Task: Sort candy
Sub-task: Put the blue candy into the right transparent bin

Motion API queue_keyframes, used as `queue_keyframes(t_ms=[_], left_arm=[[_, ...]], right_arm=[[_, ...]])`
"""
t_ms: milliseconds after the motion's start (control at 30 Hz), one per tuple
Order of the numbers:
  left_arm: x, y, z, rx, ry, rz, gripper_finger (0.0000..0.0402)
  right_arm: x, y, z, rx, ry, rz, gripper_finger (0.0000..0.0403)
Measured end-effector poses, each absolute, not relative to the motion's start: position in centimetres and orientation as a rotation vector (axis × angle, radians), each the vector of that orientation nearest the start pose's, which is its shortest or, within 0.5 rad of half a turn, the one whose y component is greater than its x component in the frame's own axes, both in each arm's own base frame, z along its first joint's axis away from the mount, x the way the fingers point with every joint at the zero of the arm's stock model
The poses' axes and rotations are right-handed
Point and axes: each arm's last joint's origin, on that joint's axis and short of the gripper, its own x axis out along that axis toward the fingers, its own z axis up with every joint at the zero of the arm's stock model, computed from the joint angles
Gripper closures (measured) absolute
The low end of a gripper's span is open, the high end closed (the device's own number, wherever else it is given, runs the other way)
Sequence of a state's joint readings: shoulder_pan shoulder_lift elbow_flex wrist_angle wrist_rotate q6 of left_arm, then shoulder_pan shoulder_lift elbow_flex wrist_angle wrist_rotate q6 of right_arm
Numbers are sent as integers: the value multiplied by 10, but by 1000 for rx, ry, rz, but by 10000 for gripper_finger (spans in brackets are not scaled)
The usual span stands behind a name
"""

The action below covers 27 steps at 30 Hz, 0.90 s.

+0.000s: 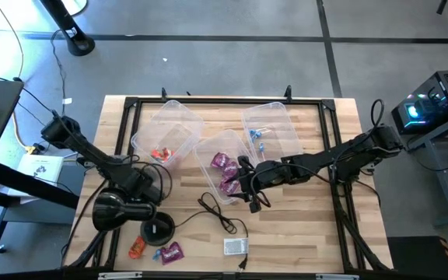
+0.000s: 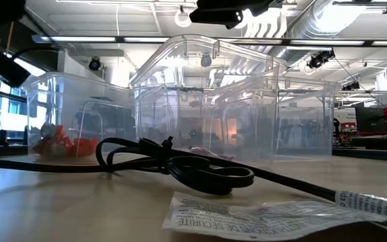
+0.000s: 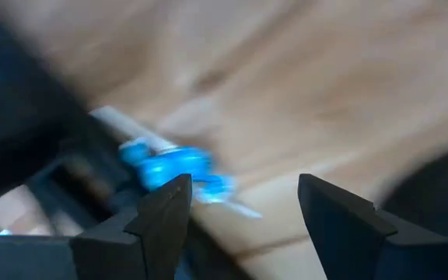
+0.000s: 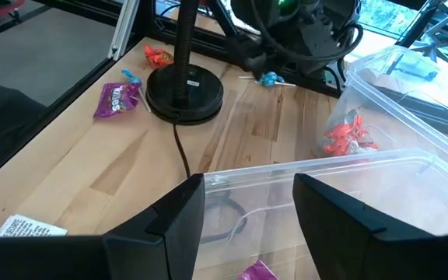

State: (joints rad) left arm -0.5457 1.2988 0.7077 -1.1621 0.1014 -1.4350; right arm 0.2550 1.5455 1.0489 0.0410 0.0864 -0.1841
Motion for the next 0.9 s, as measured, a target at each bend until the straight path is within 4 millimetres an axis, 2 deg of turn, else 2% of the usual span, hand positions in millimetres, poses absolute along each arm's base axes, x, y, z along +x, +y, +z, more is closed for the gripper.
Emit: queue_keyframes(t_ms=[67, 233, 333, 467, 567, 667, 767, 900], left_arm=[[138, -89, 173, -620, 1663, 864, 172], [140, -95, 161, -640, 1681, 893, 172], [142, -99, 151, -646, 1689, 902, 172], [135, -97, 135, -606, 1708, 1041, 172], [135, -98, 128, -580, 1722, 1075, 172], [137, -99, 124, -574, 1714, 1094, 172], [138, -100, 123, -569, 1701, 1040, 176], [140, -100, 124, -577, 1690, 1039, 206]], right_arm=[[333, 84, 261, -259, 438, 207, 210], [335, 85, 256, -261, 455, 209, 210], [338, 85, 249, -264, 476, 210, 210], [343, 87, 237, -266, 511, 213, 210], [347, 88, 230, -266, 517, 217, 210], [349, 89, 228, -263, 517, 225, 210], [349, 89, 229, -262, 510, 227, 210], [349, 89, 228, -258, 506, 242, 210]])
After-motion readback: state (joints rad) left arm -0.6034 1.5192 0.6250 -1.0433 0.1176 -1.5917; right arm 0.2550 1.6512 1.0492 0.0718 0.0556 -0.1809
